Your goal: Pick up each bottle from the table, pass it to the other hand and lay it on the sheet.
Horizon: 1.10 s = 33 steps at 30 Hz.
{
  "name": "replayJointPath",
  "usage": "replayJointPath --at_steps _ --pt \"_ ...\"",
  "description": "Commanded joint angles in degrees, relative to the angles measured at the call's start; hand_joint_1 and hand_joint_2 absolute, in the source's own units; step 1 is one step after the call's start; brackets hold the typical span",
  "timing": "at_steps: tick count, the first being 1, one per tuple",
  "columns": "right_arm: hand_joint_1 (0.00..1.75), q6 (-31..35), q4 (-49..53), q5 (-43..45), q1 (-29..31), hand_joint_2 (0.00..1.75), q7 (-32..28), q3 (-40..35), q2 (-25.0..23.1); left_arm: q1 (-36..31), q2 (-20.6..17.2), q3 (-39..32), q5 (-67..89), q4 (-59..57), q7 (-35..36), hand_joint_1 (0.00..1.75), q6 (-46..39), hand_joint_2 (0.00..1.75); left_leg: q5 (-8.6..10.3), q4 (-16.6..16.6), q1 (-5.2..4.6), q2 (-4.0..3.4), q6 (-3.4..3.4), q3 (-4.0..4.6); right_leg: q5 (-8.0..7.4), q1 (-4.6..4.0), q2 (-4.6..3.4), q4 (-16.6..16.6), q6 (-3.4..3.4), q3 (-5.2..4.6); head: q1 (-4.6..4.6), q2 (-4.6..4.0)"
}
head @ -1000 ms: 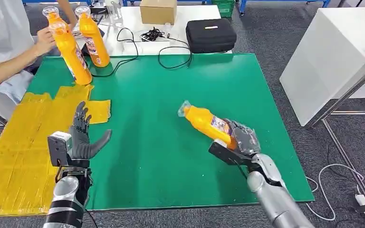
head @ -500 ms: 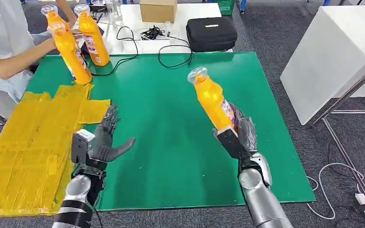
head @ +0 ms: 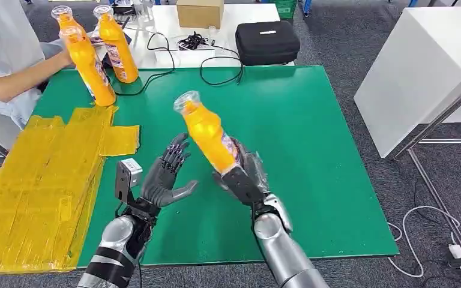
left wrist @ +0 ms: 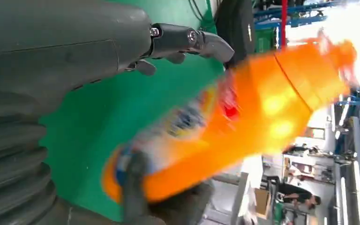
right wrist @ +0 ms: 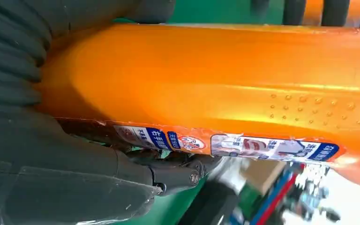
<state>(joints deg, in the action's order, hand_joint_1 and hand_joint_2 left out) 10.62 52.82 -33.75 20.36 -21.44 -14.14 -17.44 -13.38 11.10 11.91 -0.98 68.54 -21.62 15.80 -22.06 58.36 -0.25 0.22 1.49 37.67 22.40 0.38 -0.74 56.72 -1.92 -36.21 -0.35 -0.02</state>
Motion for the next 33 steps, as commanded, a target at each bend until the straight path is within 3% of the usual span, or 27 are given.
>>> replayJointPath --at_steps 1,4,9,12,21,33 --pt "1.75 -0.04 -11.75 -0.28 3.97 1.75 -0.55 -6.41 -2.56 -2.92 -1.46 1.57 -0.93 -5.72 0.3 0.0 0.06 1.75 -0.06 -0.03 0.02 -0.03 -0.06 -0.19 0.05 -0.02 0.02 -0.05 0.03 0.19 0.0 0.0" --pt "1.75 -1.11 -13.52 0.8 4.41 1.75 -0.26 -10.52 -2.56 -3.23 -1.38 1.46 -1.48 -6.12 0.37 0.0 0.04 1.75 -0.08 -0.03 0.02 0.0 -0.08 -0.22 0.07 -0.02 0.05 -0.05 0.04 0.22 0.0 0.0" --pt "1.75 0.7 -12.83 6.52 3.16 1.75 0.72 -28.15 -2.56 -3.24 -1.53 0.25 -2.84 -7.5 0.31 0.0 -0.63 1.75 -0.16 -0.01 0.06 -0.15 -0.12 -0.29 0.09 -0.07 -0.09 -0.05 0.07 0.27 0.0 0.0" --pt "1.75 1.15 -11.21 6.29 2.46 1.75 0.74 -34.85 -2.56 -2.94 -1.7 -0.87 -4.08 -8.23 0.17 0.0 -0.25 1.75 -0.21 -0.03 0.08 -0.17 -0.15 -0.39 0.15 -0.09 -0.08 -0.06 0.09 0.35 0.02 0.0" --pt "1.75 2.77 -10.49 3.69 1.67 1.75 0.19 -39.58 -2.56 -3.23 -1.43 -3.48 -7.86 -10.43 0.25 0.0 0.81 1.75 -0.21 -0.01 0.15 0.04 -0.16 -0.36 0.22 -0.16 0.12 -0.06 0.11 0.39 0.0 0.0" --pt "1.75 2.54 -11.04 3.86 1.87 1.75 0.36 -39.53 -2.56 -2.99 -0.61 -5.53 -10.45 -9.77 -0.53 0.05 0.72 1.75 -0.1 -0.02 0.1 0.08 -0.12 -0.13 0.14 -0.11 0.15 -0.04 0.09 0.14 -0.02 0.0"
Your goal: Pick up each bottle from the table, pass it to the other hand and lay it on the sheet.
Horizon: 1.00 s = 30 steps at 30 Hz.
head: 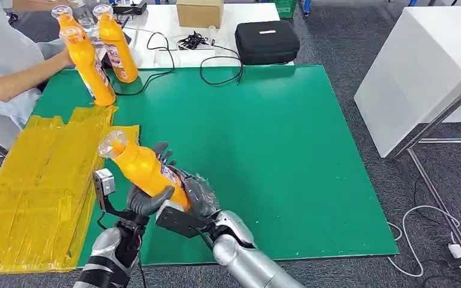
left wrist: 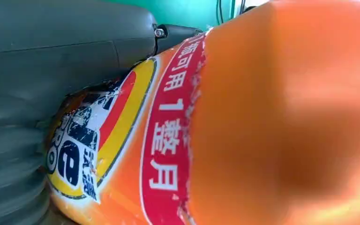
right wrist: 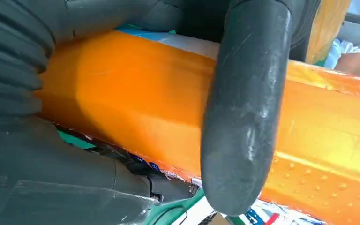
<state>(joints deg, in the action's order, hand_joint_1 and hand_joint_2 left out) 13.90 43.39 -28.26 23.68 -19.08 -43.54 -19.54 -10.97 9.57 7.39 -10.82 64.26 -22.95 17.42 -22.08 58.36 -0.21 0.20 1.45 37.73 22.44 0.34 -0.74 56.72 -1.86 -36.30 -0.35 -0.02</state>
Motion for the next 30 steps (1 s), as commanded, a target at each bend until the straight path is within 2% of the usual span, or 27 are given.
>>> replayJointPath --at_steps 1,5,8,10,11,18,20,24,29,30 --pt "1.75 -0.61 -1.78 -1.67 -1.37 1.75 -1.86 -10.17 -0.46 -5.23 1.22 -1.58 -1.33 -5.02 0.56 1.75 -1.03 1.75 -0.14 -0.01 0.08 0.15 -0.11 -0.33 0.18 -0.08 0.22 -0.03 0.05 0.39 0.0 0.0" --pt "1.75 -0.09 -3.01 -1.08 -0.96 1.75 -2.0 -9.23 -0.46 -4.67 1.67 -2.82 -3.15 -2.6 0.82 1.75 -1.79 1.75 -0.07 -0.01 0.06 0.09 -0.06 -0.14 0.08 -0.06 0.13 -0.04 0.03 0.19 0.0 0.0" --pt "1.75 0.04 -3.33 -0.94 -0.81 1.75 -2.13 -8.72 -0.46 -4.71 1.72 -2.92 -3.36 -2.25 0.92 1.75 -2.27 1.75 -0.15 0.02 0.1 0.19 -0.11 -0.3 0.18 -0.1 0.27 -0.03 0.05 0.39 -0.02 0.0" --pt "1.75 0.04 -3.33 -0.94 -0.81 1.75 -2.13 -8.72 -0.46 -4.71 1.72 -2.92 -3.36 -2.25 0.92 1.75 -2.27 1.75 -0.04 0.0 0.06 0.11 -0.06 -0.08 0.06 -0.06 0.14 -0.03 0.03 0.13 -0.02 0.0" --pt "1.75 0.04 -3.33 -0.94 -0.81 1.75 -2.13 -8.72 -0.46 -4.71 1.72 -2.92 -3.36 -2.25 0.92 1.75 -2.27 1.75 -0.13 0.01 0.09 0.16 -0.11 -0.29 0.16 -0.09 0.22 -0.03 0.05 0.37 0.0 0.0" --pt "1.75 0.04 -3.33 -0.94 -0.81 1.75 -2.13 -8.72 -0.46 -4.71 1.72 -2.92 -3.36 -2.25 0.92 1.75 -2.27 1.75 -0.05 -0.01 0.04 0.11 -0.07 -0.12 0.07 -0.05 0.15 -0.03 0.03 0.16 0.0 0.0" --pt "1.75 0.07 -3.42 -0.84 -0.84 1.75 -1.97 -8.52 -0.46 -4.71 1.78 -3.0 -3.45 -2.27 0.89 1.75 -2.59 1.75 -0.18 0.02 0.12 0.17 -0.13 -0.37 0.2 -0.12 0.25 -0.03 0.06 0.45 0.0 0.0" --pt "1.75 0.28 -3.99 -0.83 -0.64 1.75 -1.84 -8.06 -0.46 -4.64 1.86 -3.51 -4.05 -1.94 0.83 1.75 -3.29 1.75 -0.05 -0.02 0.06 0.13 -0.07 -0.13 0.07 -0.06 0.17 -0.04 0.03 0.19 0.0 0.0" --pt "1.75 1.48 -3.71 -0.86 -0.67 1.75 -2.12 -6.79 -0.46 -4.23 1.76 -3.87 -4.69 -0.85 0.75 1.75 -3.45 1.75 -0.12 0.0 0.09 0.17 -0.11 -0.27 0.15 -0.09 0.23 -0.04 0.05 0.35 0.0 0.0" --pt "1.24 1.79 -3.42 -0.98 -0.78 1.75 -2.28 -6.39 -0.46 -4.13 1.76 -3.92 -4.72 -0.66 0.74 1.75 -3.56 1.75 -0.07 0.0 0.08 0.12 -0.08 -0.16 0.09 -0.08 0.17 -0.04 0.04 0.22 0.0 0.0"
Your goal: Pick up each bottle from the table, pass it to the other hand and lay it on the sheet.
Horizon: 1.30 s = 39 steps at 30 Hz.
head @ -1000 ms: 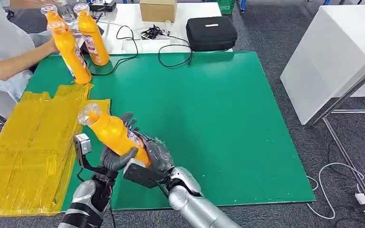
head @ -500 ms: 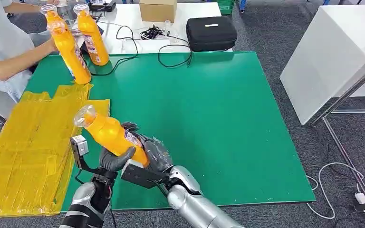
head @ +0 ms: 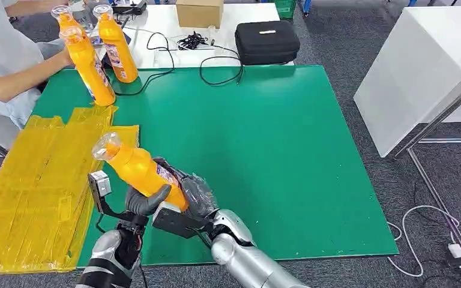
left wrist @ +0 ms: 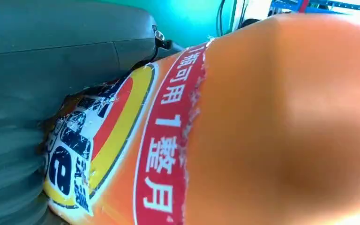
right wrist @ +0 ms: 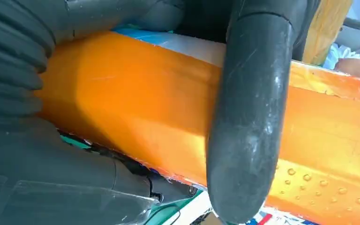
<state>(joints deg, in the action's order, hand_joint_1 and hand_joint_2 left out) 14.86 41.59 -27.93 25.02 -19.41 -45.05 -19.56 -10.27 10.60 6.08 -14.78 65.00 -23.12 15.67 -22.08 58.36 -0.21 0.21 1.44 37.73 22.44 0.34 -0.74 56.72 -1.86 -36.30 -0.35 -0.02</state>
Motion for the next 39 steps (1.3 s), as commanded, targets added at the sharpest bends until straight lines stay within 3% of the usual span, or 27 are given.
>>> replayJointPath --at_steps 1,4,5,6,7,8,9,14,17,18,22,23,27,32,34,39 --pt "0.0 1.81 -0.82 -1.45 -2.41 1.75 -2.27 -3.86 -0.44 -4.61 0.71 -2.76 -0.75 -1.02 0.91 1.75 -2.07 1.75 -0.12 0.0 0.09 0.14 -0.11 -0.27 0.15 -0.1 0.21 -0.04 0.05 0.35 0.0 0.0" --pt "0.0 1.79 4.23 -1.86 -4.06 1.75 -3.02 0.13 0.21 -3.43 0.49 -3.55 -0.61 0.92 0.74 1.75 -3.3 1.75 -0.17 0.01 0.1 0.15 -0.13 -0.34 0.2 -0.11 0.23 -0.03 0.06 0.41 0.0 0.0" --pt "0.0 0.74 11.03 -1.03 -5.98 1.75 -3.74 2.49 1.59 -2.73 0.27 -4.25 1.15 2.23 0.0 1.75 -5.87 1.75 -0.09 0.01 0.07 0.12 -0.08 -0.16 0.11 -0.08 0.17 -0.02 0.04 0.22 0.0 0.0" --pt "0.0 1.02 17.37 -1.31 -7.45 1.75 -4.24 3.8 3.0 -2.5 0.09 -4.45 7.12 3.61 -2.45 1.75 -12.16 1.75 -0.15 0.03 0.11 0.12 -0.1 -0.25 0.16 -0.11 0.19 -0.03 0.05 0.33 0.0 0.0" --pt "0.0 -0.12 22.38 -2.27 -8.51 1.75 -2.46 4.38 4.33 -2.42 0.09 -4.88 8.47 4.47 -2.64 1.75 -13.26 1.75 -0.2 0.07 0.12 0.14 -0.11 -0.31 0.22 -0.13 0.22 0.0 0.05 0.4 -0.02 0.0" --pt "0.0 0.04 29.19 -2.99 -9.98 1.75 -2.19 5.9 5.76 -2.71 0.09 -5.21 16.49 5.55 -3.93 1.75 -21.17 1.75 -0.1 0.06 0.09 0.17 -0.07 -0.09 0.13 -0.09 0.22 0.0 0.02 0.19 0.0 0.0" --pt "0.0 -1.03 33.06 -3.17 -10.86 0.0 -1.3 6.81 6.68 -2.91 0.27 -5.81 18.52 5.98 -3.81 1.75 -23.02 1.75 -0.15 0.09 0.1 0.16 -0.09 -0.16 0.17 -0.11 0.23 0.02 0.03 0.26 0.0 0.0" --pt "0.0 -2.59 44.43 -1.9 -14.05 0.0 -1.16 11.44 9.6 -2.98 0.19 -10.02 23.1 5.54 -4.2 1.75 -27.86 1.75 -0.17 0.03 0.09 -0.01 -0.18 -0.05 0.02 -0.11 0.03 -0.05 0.03 0.03 0.09 0.0" --pt "0.0 -2.28 45.35 -2.02 -14.81 0.0 -1.26 12.25 9.88 -3.02 0.27 -11.04 22.47 4.83 -4.05 1.75 -27.2 1.75 -0.14 0.06 0.12 0.52 -0.14 -0.27 0.3 -0.12 0.58 -0.03 0.05 0.35 -0.09 0.0" --pt "0.0 -1.83 45.66 -2.26 -15.19 0.0 -1.47 12.86 9.95 -2.98 0.07 -11.3 23.48 4.62 -4.5 1.75 -27.9 1.75 -0.06 -0.03 0.09 0.4 -0.13 -0.15 0.19 -0.06 0.36 -0.07 0.11 0.23 -0.02 0.0" --pt "0.0 0.47 47.62 -2.92 -16.56 0.0 -1.85 15.47 10.69 -3.53 0.18 -9.57 36.51 5.8 -5.57 1.75 -39.37 1.75 -0.17 0.01 0.12 0.33 -0.19 -0.28 0.25 -0.11 0.46 -0.05 0.12 0.39 0.0 0.0" --pt "0.0 0.6 48.67 -1.91 -17.08 1.75 -2.29 16.59 10.87 -3.66 -0.68 -8.19 43.01 6.21 -5.36 1.75 -43.47 1.75 -0.07 0.0 0.1 0.33 -0.18 -0.09 0.17 -0.08 0.43 -0.04 0.12 0.18 -0.02 0.0" --pt "0.0 0.17 53.98 2.1 -19.36 1.75 -3.77 20.44 12.21 -6.45 -5.22 -6.0 66.61 2.16 2.31 1.75 -52.71 1.75 -0.14 0.02 0.12 0.38 -0.21 -0.25 0.25 -0.11 0.5 -0.03 0.13 0.35 0.0 0.0" --pt "0.0 -2.14 54.56 7.97 -18.93 1.75 -4.9 23.45 12.97 -13.62 -12.77 -4.07 94.89 -14.31 13.6 1.75 -54.64 1.75 -0.09 -0.08 0.1 0.23 -0.24 -0.34 0.17 -0.1 0.34 -0.07 0.16 0.38 -0.02 0.0" --pt "0.0 -2.26 54.23 8.51 -18.81 1.75 -5.22 23.48 13.11 -17.11 -14.96 -2.22 101.69 -23.13 18.17 1.75 -54.67 1.75 -0.06 -0.1 0.11 0.21 -0.25 -0.37 0.14 -0.12 0.35 -0.09 0.17 0.39 -0.02 0.0" --pt "0.0 -2.44 53.58 8.3 -18.46 1.75 -5.13 22.57 13.33 -19.66 -16.05 1.48 104.34 -27.89 22.19 1.75 -51.15 1.75 -0.15 -0.06 0.21 0.16 -0.34 -0.54 0.22 -0.18 0.34 -0.08 0.21 0.56 0.0 0.0"
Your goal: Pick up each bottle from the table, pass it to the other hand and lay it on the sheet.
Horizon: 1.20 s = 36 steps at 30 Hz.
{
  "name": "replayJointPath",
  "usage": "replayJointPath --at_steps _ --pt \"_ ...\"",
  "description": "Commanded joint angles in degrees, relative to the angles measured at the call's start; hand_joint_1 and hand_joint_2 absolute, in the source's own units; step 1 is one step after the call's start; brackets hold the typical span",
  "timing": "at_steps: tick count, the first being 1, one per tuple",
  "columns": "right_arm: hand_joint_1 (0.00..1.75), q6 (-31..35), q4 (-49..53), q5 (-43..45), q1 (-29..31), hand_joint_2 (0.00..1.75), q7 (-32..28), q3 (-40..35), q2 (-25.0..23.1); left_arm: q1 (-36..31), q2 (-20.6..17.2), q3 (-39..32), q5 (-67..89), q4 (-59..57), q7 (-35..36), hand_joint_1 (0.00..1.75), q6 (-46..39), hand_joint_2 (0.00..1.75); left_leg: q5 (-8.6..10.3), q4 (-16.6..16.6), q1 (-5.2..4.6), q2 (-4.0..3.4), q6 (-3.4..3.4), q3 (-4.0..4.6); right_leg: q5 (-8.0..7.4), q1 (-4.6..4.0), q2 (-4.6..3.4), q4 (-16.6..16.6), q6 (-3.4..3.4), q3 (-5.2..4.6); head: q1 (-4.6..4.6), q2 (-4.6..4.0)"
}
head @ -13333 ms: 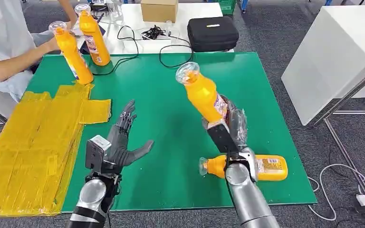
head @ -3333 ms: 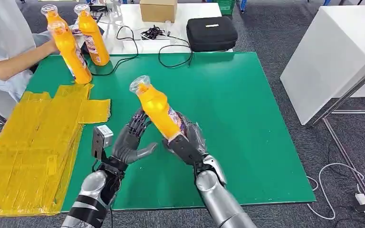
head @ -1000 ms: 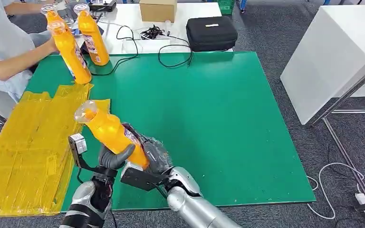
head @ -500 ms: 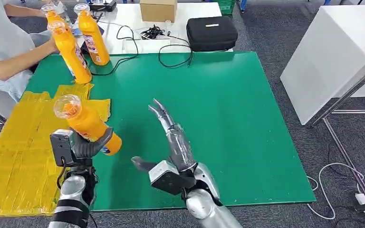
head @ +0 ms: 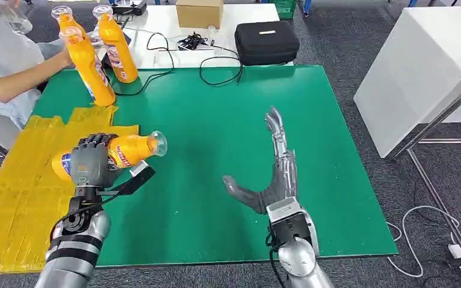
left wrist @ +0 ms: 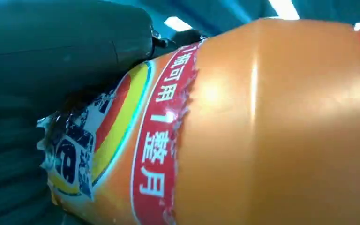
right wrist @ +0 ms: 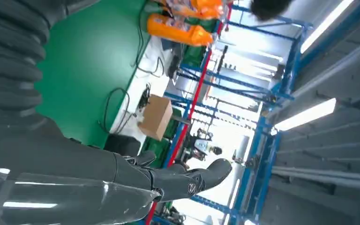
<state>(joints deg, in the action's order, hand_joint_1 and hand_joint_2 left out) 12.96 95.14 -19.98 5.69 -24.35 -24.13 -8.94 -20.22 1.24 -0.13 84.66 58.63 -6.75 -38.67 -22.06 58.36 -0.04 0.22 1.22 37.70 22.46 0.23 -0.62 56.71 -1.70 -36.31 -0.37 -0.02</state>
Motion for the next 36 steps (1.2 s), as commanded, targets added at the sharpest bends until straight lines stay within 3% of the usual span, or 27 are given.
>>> replayJointPath --at_steps 1,6,15,16,17,20,28,36 --pt "0.0 -0.59 -0.16 0.35 1.0 1.75 -0.2 1.49 2.68 -10.19 -6.73 7.86 5.11 -22.43 5.65 1.75 4.02 1.75 -0.14 -0.03 0.07 0.08 -0.1 -0.39 0.15 -0.07 0.14 -0.06 0.04 0.43 0.02 0.0" --pt "0.0 -0.53 -1.42 0.31 1.67 1.75 -0.27 0.51 2.87 -13.84 -8.4 13.86 5.34 -29.51 9.58 1.75 5.4 1.75 -0.05 -0.02 0.05 0.14 -0.06 -0.19 0.1 -0.08 0.08 -0.02 0.01 0.29 0.02 0.0" --pt "0.0 -0.25 -2.67 0.25 2.13 1.75 -0.29 -0.12 2.88 -15.58 -8.53 10.52 4.54 -34.21 10.54 1.75 5.47 1.75 -0.12 0.01 0.07 -0.01 -0.09 -0.26 0.12 -0.11 0.0 -0.01 0.03 0.34 0.0 0.0" --pt "0.0 -0.18 -2.96 0.23 2.44 1.75 -0.29 -0.35 2.92 -15.81 -8.29 9.18 3.7 -34.69 10.12 1.05 4.58 1.75 -0.05 0.0 0.06 0.01 -0.06 -0.11 0.06 -0.09 0.0 -0.01 0.01 0.2 0.02 0.0" --pt "0.0 -0.21 -3.31 0.22 2.63 1.75 -0.24 -0.5 2.85 -15.68 -8.18 8.21 2.91 -34.42 10.09 0.0 3.25 1.75 -0.11 0.0 0.07 0.02 -0.08 -0.25 0.12 -0.1 0.03 -0.02 0.02 0.34 0.0 0.0" --pt "0.0 -0.11 -4.79 0.23 2.93 1.75 0.1 -1.13 2.83 -15.18 -8.31 5.95 4.65 -34.91 13.36 0.0 -1.21 1.75 -0.05 -0.01 0.08 -0.02 -0.04 -0.11 0.05 -0.09 -0.04 -0.03 0.01 0.19 0.0 0.0" --pt "0.0 0.51 -5.52 -0.14 2.49 1.75 1.25 -1.54 2.97 -9.31 -9.71 1.37 5.34 -21.43 21.71 0.0 -1.33 1.75 -0.19 0.0 0.11 -0.09 -0.08 -0.36 0.15 -0.11 -0.08 -0.03 0.03 0.45 0.02 0.0" --pt "0.0 1.01 -6.11 -0.66 1.82 1.75 1.65 -1.27 2.77 -7.64 -8.63 -1.45 4.33 -19.34 20.31 0.0 -1.33 1.75 -0.16 -0.03 0.12 0.03 -0.09 -0.32 0.16 -0.1 0.01 -0.05 0.03 0.42 0.0 0.0"
